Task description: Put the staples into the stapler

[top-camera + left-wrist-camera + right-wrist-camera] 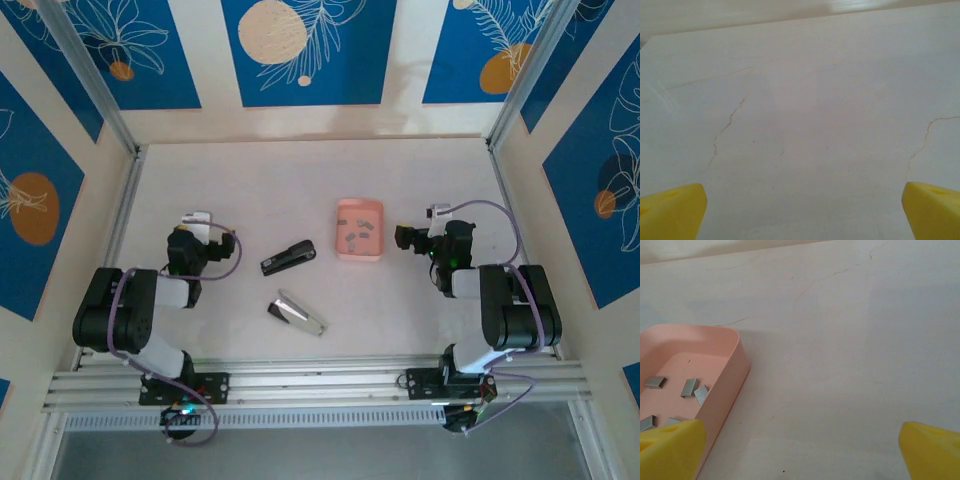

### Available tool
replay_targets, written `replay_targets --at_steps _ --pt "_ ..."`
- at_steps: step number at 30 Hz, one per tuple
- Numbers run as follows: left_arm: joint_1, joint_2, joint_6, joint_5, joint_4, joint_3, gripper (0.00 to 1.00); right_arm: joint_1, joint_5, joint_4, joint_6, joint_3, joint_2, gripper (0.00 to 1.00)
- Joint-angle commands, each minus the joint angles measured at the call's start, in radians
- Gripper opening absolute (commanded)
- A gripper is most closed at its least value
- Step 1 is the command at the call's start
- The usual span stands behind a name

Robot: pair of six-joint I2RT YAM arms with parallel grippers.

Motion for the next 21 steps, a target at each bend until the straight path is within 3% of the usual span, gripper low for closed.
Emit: replay_targets --at_steps 1,21 --pt "0.007 0.004 0.01 0.03 0.007 0.011 1.0 0.008 0.01 0.021 -0.011 0.017 -0.002 0.99" --pt "0.007 0.004 0.011 0.038 0.004 0.013 1.0 0.008 0.01 0.021 -0.011 0.017 -0.002 0.99"
